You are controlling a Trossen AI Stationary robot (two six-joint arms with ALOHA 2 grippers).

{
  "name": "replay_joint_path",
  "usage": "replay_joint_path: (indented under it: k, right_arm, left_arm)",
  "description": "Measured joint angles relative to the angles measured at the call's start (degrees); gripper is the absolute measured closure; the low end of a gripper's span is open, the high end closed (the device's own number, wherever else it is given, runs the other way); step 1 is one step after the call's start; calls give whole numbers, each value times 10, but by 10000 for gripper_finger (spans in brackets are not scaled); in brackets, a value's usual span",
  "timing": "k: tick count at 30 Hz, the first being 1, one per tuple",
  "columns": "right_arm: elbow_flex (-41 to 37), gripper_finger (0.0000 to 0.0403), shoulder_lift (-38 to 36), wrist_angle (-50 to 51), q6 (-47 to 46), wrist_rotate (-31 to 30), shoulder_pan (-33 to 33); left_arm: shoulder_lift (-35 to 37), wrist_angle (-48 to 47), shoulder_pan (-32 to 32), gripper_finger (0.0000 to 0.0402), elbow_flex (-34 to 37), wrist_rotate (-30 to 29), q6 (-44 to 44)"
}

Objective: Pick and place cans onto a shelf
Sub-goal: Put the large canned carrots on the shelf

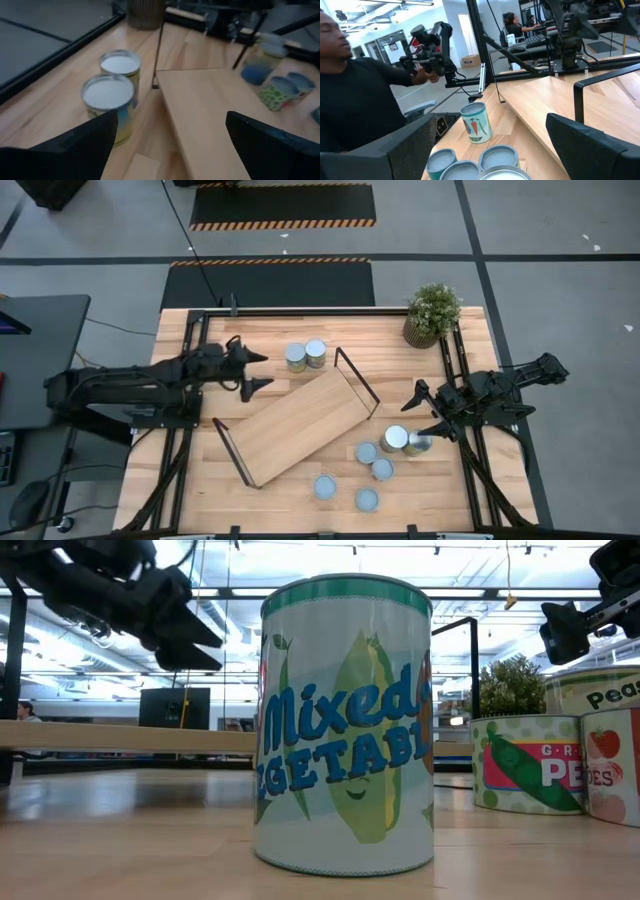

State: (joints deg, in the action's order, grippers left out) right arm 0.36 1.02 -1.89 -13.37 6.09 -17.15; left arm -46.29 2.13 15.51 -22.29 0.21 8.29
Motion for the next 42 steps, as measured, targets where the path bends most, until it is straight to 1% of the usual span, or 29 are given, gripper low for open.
replay_joint_path:
  k: [7, 13, 18, 23, 26, 30, 37, 42]
  right_arm:
    - [0, 20, 0, 0, 0, 0, 0]
    - [0, 20, 0, 0, 0, 0, 0]
    - [0, 20, 0, 0, 0, 0, 0]
    - [0, 20, 0, 0, 0, 0, 0]
    - [0, 20, 0, 0, 0, 0, 0]
    - [0, 20, 0, 0, 0, 0, 0]
    - [0, 20, 0, 0, 0, 0, 0]
    - [0, 20, 0, 0, 0, 0, 0]
  left_arm:
    - [-91, -13, 25, 24, -38, 2, -27]
    - [-189, -21, 56, 24, -83, 7, -44]
    - [-250, -82, 79, 24, -132, 31, -51]
    - [-296, -96, 93, 24, -148, 31, -87]
    - [-318, -92, 100, 24, -149, 31, -94]
    - [-351, -63, 108, 24, -150, 29, -96]
    - [-405, -20, 106, 24, -150, 4, -150]
    - [-426, 2, 106, 21, -150, 3, -136]
